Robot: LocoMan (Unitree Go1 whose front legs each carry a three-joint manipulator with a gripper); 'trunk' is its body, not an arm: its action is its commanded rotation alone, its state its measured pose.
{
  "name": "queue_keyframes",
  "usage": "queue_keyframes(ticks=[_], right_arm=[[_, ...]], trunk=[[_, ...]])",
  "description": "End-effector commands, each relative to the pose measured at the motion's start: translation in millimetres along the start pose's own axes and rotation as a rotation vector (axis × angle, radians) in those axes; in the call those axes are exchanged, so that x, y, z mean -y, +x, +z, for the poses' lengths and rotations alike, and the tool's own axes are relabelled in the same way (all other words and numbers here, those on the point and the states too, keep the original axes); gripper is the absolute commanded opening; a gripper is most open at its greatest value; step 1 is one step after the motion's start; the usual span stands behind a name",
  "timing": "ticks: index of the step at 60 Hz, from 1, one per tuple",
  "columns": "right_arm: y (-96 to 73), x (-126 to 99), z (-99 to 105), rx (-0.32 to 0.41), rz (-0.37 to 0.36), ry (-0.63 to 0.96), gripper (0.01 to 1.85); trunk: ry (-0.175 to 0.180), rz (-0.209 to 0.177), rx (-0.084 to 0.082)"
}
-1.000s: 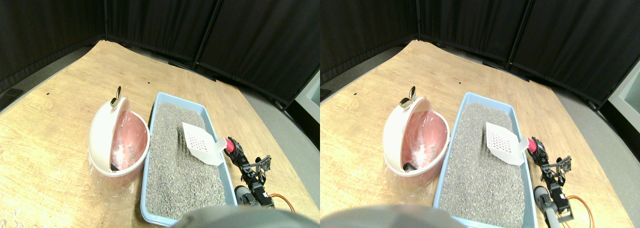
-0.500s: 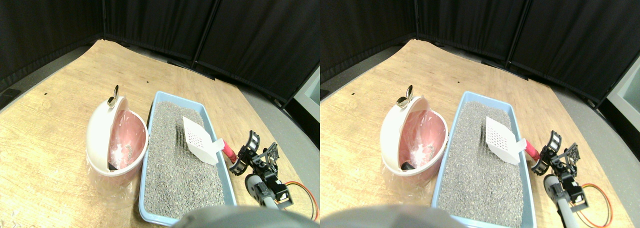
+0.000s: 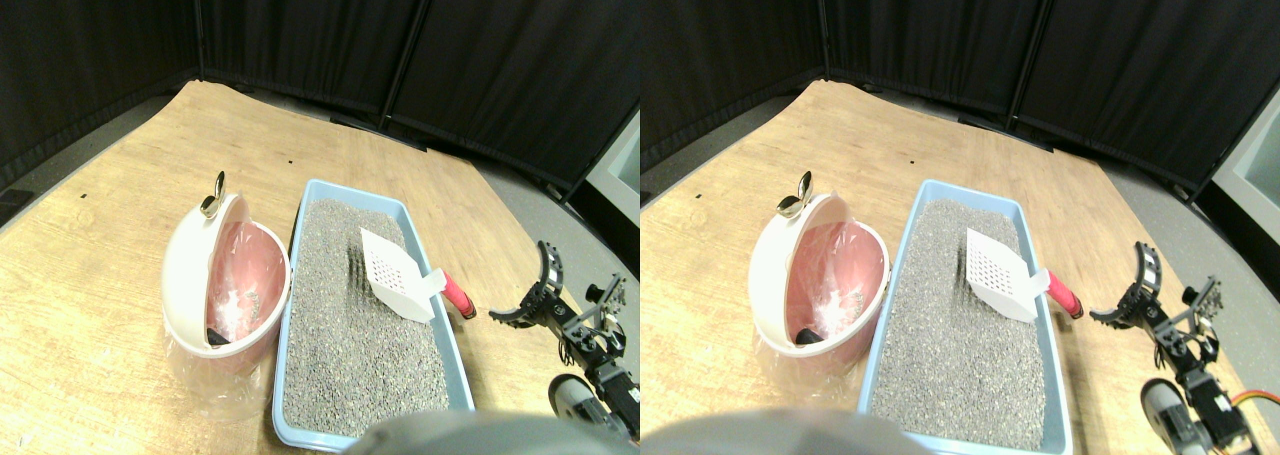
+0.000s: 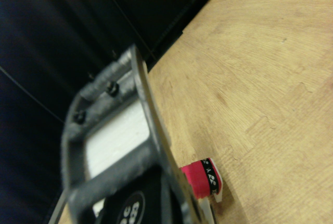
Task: Scoop (unimanual)
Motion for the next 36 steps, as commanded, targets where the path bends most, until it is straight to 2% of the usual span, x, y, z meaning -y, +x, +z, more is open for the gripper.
queue_keyframes(ticks=[1,5,6,12,19,32,36], right_arm=[[-2.9,-6.8,9.4,0.109,0.091,-0.019,0.52],[-8.1,-6.7,12.7,0.167,0.136,-0.050,0.10],[-9.0,-6.2,12.9,0.188,0.154,-0.058,0.06],[-14.0,-5.0,15.2,0.262,0.200,-0.072,0.06],[-20.3,-4.7,18.1,0.280,0.204,-0.097,0.06],[-33.7,-4.5,21.8,0.257,0.194,-0.117,0.06],[-36.8,-4.3,21.3,0.246,0.211,-0.128,0.06]], trunk=[[-0.002,-0.019,0.010],[0.009,-0.029,0.012],[0.011,-0.031,0.012],[0.023,-0.045,0.012],[0.042,-0.064,0.012],[0.067,-0.087,0.013],[0.075,-0.093,0.012]])
